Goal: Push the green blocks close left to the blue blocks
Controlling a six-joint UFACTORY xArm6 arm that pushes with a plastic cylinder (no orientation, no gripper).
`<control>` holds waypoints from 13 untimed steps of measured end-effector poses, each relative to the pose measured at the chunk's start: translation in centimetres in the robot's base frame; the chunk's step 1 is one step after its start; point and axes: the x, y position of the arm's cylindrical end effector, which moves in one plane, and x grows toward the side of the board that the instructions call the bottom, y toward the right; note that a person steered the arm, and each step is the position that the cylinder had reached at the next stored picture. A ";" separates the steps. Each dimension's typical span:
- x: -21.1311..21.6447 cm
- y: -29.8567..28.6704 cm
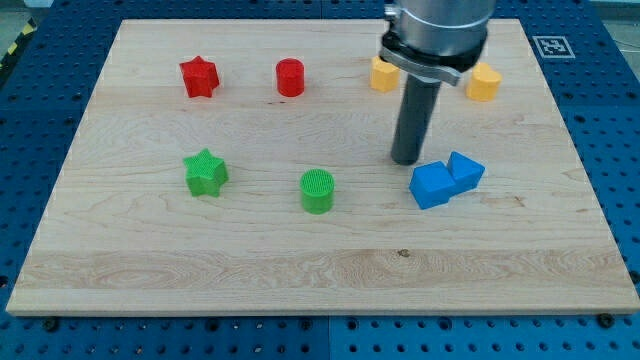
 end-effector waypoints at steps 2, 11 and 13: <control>7.4 -2.6; -0.5 -10.8; -3.3 -6.7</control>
